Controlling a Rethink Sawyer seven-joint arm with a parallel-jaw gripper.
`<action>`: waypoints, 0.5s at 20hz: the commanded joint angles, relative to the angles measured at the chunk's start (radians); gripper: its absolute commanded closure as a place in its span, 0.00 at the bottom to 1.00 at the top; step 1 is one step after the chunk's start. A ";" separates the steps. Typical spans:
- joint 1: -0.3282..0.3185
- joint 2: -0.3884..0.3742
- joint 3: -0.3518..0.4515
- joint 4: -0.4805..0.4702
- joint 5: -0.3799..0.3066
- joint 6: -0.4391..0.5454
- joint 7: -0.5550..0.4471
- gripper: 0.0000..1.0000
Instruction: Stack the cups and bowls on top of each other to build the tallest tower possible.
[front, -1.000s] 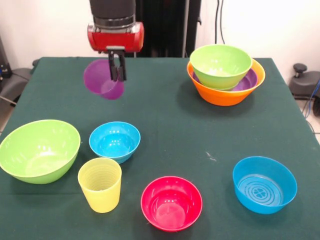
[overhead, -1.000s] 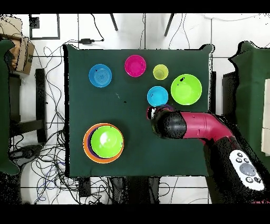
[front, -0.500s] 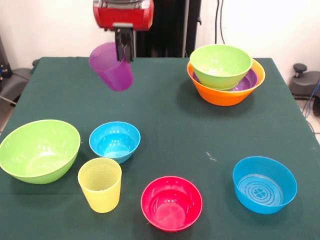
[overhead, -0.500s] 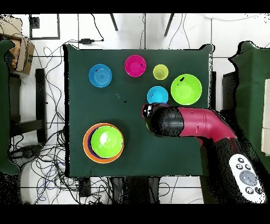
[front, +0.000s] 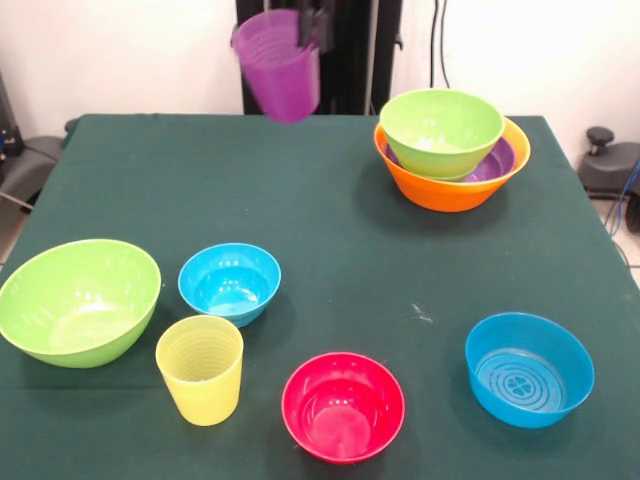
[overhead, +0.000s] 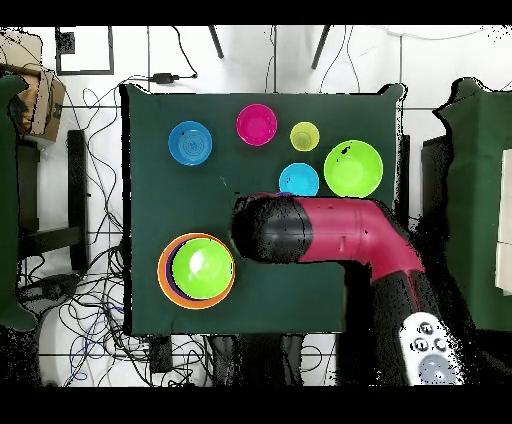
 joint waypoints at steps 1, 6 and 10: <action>0.121 -0.058 -0.077 0.055 0.039 0.105 0.246 1.00; 0.203 -0.052 -0.124 0.075 0.052 0.061 0.323 1.00; 0.251 -0.031 -0.154 0.085 0.056 0.017 0.369 1.00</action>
